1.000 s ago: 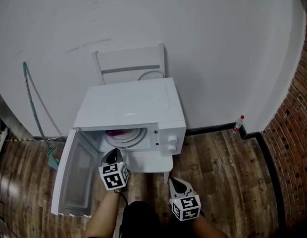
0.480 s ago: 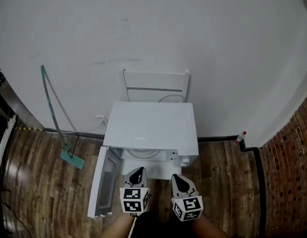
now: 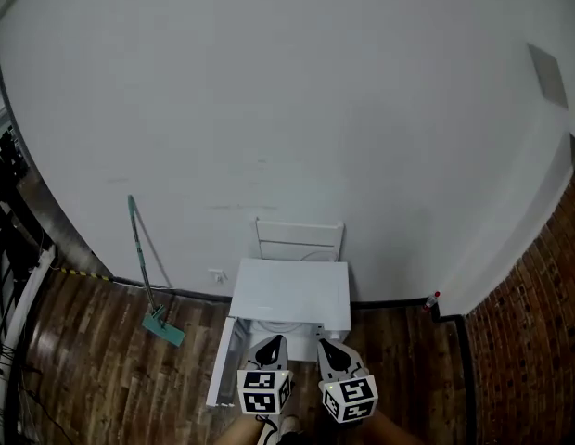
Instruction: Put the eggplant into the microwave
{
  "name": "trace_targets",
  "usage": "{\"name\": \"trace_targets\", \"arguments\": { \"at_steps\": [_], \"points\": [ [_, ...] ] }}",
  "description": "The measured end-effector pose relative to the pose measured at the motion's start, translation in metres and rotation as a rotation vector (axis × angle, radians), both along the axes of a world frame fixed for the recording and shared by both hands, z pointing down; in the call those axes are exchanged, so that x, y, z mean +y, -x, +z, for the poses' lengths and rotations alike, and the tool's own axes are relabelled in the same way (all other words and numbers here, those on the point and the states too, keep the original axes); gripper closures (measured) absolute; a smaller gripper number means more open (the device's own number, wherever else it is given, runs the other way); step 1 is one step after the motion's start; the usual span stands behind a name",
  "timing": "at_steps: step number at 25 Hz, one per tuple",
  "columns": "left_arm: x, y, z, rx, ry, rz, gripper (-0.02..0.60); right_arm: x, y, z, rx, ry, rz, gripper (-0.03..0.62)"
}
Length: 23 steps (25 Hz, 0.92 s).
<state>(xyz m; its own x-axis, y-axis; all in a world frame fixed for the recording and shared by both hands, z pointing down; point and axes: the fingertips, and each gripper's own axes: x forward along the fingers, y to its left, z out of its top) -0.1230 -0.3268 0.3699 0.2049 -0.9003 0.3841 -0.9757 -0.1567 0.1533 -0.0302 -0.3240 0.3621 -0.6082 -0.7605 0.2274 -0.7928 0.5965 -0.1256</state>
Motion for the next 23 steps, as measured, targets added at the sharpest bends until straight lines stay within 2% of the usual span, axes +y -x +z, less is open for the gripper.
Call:
{"name": "trace_targets", "arguments": {
  "at_steps": [4, 9, 13, 23],
  "points": [
    [0.019, -0.002, -0.038, -0.009, -0.036, -0.029, 0.583, 0.019, -0.007, -0.037, -0.006, -0.028, -0.014, 0.582],
    [0.040, -0.008, -0.059, 0.015, -0.048, -0.055, 0.583, 0.034, -0.014, -0.050, -0.006, -0.032, -0.025, 0.582],
    [0.052, -0.010, -0.068, -0.006, -0.061, -0.061, 0.583, 0.041, -0.014, -0.053, -0.005, -0.031, -0.042, 0.582],
    [0.066, 0.004, -0.078, -0.007, -0.082, -0.089, 0.583, 0.056, 0.001, -0.063, 0.015, -0.072, -0.088, 0.582]
  ]
}}
